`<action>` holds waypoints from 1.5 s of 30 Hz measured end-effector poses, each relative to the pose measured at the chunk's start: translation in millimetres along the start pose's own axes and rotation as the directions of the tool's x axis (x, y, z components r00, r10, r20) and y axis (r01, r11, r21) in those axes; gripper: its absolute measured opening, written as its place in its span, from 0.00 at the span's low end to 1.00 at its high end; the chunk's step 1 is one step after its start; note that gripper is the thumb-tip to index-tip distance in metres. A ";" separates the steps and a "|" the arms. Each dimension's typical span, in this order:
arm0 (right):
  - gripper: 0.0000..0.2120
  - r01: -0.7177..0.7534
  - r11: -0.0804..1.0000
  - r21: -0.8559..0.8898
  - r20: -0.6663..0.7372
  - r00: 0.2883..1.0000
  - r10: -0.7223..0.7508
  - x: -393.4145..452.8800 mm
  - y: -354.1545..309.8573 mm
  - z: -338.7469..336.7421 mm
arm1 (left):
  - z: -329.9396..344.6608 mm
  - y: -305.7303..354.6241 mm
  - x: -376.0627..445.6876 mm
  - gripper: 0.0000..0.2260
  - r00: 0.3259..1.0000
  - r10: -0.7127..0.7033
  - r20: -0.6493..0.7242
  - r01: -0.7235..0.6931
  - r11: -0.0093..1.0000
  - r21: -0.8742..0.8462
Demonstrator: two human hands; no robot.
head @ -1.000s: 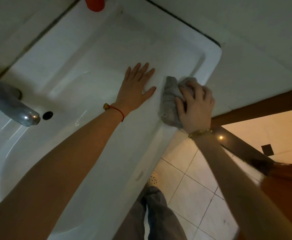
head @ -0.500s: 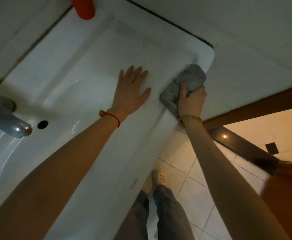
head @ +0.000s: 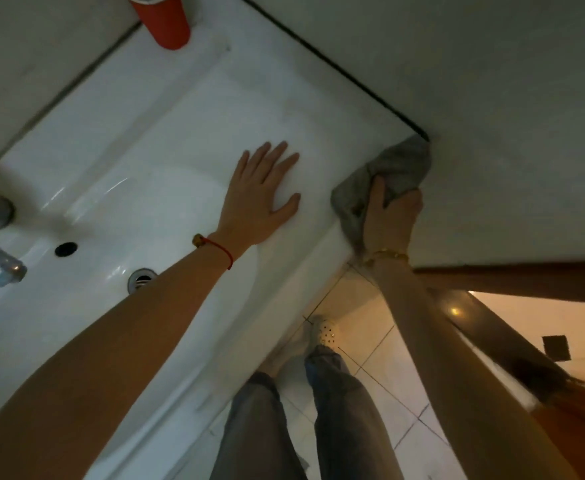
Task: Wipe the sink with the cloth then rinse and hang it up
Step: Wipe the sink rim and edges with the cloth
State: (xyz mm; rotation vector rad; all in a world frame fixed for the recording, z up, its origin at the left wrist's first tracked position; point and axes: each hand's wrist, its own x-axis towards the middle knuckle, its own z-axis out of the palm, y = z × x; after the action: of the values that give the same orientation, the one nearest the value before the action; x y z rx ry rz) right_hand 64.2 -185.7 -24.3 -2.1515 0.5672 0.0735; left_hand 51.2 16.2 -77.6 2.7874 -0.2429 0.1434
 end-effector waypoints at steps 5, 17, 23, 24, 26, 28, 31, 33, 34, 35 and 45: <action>0.35 -0.059 0.998 -0.018 0.119 0.991 0.061 -73.6 14.2 13.6 | 0.2 0.1 0.7 0.27 1.000 -0.016 0.017 0.016 1.000 -0.008; 0.31 -0.026 0.990 0.136 -0.032 0.999 0.031 28.3 11.3 5.0 | -0.9 1.4 -0.7 0.27 1.000 -0.019 0.020 0.019 1.000 0.012; 0.36 -0.047 0.992 0.119 0.119 0.992 0.033 -52.4 20.2 9.0 | -7.9 6.2 -2.6 0.27 0.995 -0.018 0.098 0.016 0.999 0.031; 0.36 -0.054 0.991 0.126 0.160 0.987 0.034 -79.5 23.5 12.1 | -10.9 8.1 -4.2 0.26 0.994 -0.020 0.107 0.017 1.000 0.026; 0.34 -0.022 0.992 0.124 0.172 0.985 0.000 -127.7 30.1 19.0 | -19.2 12.5 -12.3 0.24 0.995 -0.028 0.094 0.030 0.999 -0.026; 0.31 0.005 0.993 0.115 0.202 0.979 -0.028 -149.6 34.2 22.4 | -30.9 12.8 -31.8 0.22 0.997 -0.041 0.063 0.048 0.993 -0.106; 0.30 -0.035 0.994 0.104 0.217 0.976 0.012 -133.5 33.0 21.5 | -48.6 3.2 -83.2 0.21 0.998 -0.022 0.062 0.033 0.983 -0.179; 0.29 -0.034 0.999 0.042 0.155 0.988 0.027 -114.2 26.4 22.0 | -57.6 -4.1 -119.8 0.21 0.995 -0.005 0.098 0.026 0.977 -0.210; 0.29 -0.022 0.999 0.038 0.105 0.994 0.017 -109.6 22.3 23.2 | -61.3 -7.2 -138.0 0.21 0.994 -0.004 0.109 0.029 0.973 -0.230; 0.28 -0.021 0.998 0.059 0.054 0.998 0.017 -110.6 18.6 25.2 | -65.0 -10.7 -157.2 0.21 0.994 -0.005 0.113 0.034 0.967 -0.253; 0.26 0.002 0.986 0.168 0.136 0.990 -0.025 -305.9 56.9 69.7 | -64.3 -33.5 -308.1 0.19 0.953 0.054 0.298 0.119 0.839 -0.532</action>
State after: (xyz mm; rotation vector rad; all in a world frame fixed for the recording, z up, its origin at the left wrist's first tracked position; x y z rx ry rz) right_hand -222.7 -46.9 -32.0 -1.9689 0.4618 0.1607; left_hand -249.2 115.6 -67.6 2.2232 -0.2604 -0.3214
